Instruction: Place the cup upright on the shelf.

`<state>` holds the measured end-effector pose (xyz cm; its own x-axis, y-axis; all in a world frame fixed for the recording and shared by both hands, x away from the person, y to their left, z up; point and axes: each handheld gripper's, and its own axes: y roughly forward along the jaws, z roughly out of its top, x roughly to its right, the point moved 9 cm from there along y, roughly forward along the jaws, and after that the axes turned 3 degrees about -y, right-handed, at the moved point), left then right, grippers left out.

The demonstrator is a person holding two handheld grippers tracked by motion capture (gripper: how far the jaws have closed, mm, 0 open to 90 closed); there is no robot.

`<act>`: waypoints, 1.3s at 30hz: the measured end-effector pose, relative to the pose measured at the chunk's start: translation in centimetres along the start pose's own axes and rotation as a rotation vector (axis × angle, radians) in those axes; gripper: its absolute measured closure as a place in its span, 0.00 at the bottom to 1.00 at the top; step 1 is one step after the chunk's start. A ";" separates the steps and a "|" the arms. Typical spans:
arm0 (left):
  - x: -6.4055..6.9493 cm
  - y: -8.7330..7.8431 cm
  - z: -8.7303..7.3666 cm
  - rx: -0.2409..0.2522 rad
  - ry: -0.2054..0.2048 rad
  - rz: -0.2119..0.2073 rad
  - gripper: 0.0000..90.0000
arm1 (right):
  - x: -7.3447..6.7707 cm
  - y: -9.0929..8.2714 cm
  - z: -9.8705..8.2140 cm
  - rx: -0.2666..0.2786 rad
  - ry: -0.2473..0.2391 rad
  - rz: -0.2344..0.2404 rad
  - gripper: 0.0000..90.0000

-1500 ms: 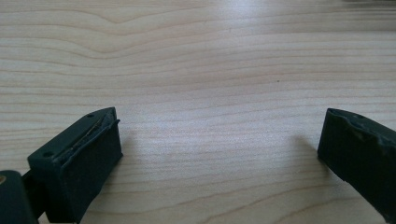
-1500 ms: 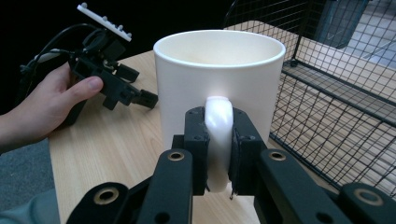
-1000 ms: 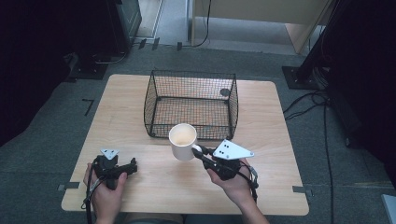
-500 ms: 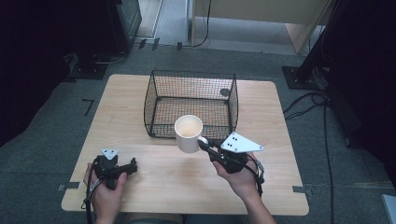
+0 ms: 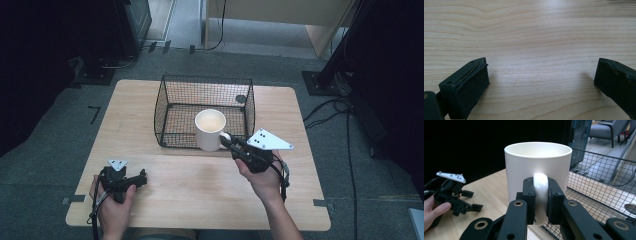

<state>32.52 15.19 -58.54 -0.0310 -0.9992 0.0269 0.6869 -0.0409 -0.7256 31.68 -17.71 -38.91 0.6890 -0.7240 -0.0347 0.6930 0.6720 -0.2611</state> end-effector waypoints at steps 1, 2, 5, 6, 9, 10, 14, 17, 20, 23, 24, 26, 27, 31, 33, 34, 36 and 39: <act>0.0 0.0 0.0 0.000 0.000 0.000 0.00 | 0.2 0.0 0.1 0.002 0.003 -0.003 0.89; 0.0 0.0 0.0 0.000 0.000 0.000 0.00 | 0.5 0.1 0.2 0.004 0.008 -0.007 0.89; 0.0 0.0 0.0 0.000 0.002 -0.002 0.00 | 1.1 0.2 0.5 0.005 0.014 -0.022 0.89; 0.0 0.0 0.0 0.000 0.003 -0.002 0.00 | 1.3 0.3 0.6 0.007 0.012 -0.026 0.89; 0.0 0.0 0.0 -0.001 0.002 -0.002 0.00 | 1.9 0.5 1.0 0.015 0.025 -0.036 0.89; 0.0 0.0 0.0 -0.001 0.002 -0.002 0.00 | 2.0 0.5 1.1 0.017 0.031 -0.037 0.89; 0.0 0.0 0.0 -0.001 0.002 -0.002 0.00 | 2.5 1.0 1.3 0.015 0.036 -0.052 0.89; 0.0 0.0 0.0 -0.002 0.004 -0.003 0.00 | 2.9 1.4 1.5 0.014 0.039 -0.064 0.89; 0.0 0.0 0.0 -0.001 0.004 -0.003 0.00 | 3.6 1.9 1.5 0.010 0.044 -0.080 0.89; 0.0 0.0 0.0 -0.001 0.004 -0.004 0.00 | 4.3 2.5 1.3 0.005 0.053 -0.096 0.89; 0.0 0.0 0.0 -0.002 0.004 -0.004 0.00 | 4.5 2.7 1.3 0.006 0.057 -0.101 0.89; 0.0 0.0 0.0 0.000 0.005 -0.004 0.00 | 5.1 3.1 1.1 -0.001 0.064 -0.113 0.89; 0.0 0.0 0.0 -0.001 0.006 -0.004 0.00 | 5.2 3.2 1.1 -0.003 0.065 -0.117 0.89; 0.0 0.0 0.0 0.000 0.007 -0.004 0.00 | 6.1 4.1 0.6 -0.017 0.073 -0.141 0.89; 0.1 0.0 0.0 0.001 0.007 -0.005 0.00 | 6.6 4.6 0.2 -0.027 0.081 -0.151 0.89; 0.0 0.0 0.0 0.001 0.007 -0.004 0.00 | 6.8 4.9 0.0 -0.033 0.087 -0.156 0.89; 0.1 0.0 0.0 0.000 0.008 -0.005 0.00 | 7.2 5.4 -0.4 -0.046 0.091 -0.166 0.89; 0.1 0.0 0.0 -0.003 0.009 -0.006 0.00 | 7.8 6.1 -0.9 -0.063 0.099 -0.186 0.89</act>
<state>32.48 15.13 -58.54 -0.0417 -0.9988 0.0246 0.6843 -0.0466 -0.7277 41.09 -19.41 -41.61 0.5239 -0.8486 -0.0738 0.7895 0.5163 -0.3319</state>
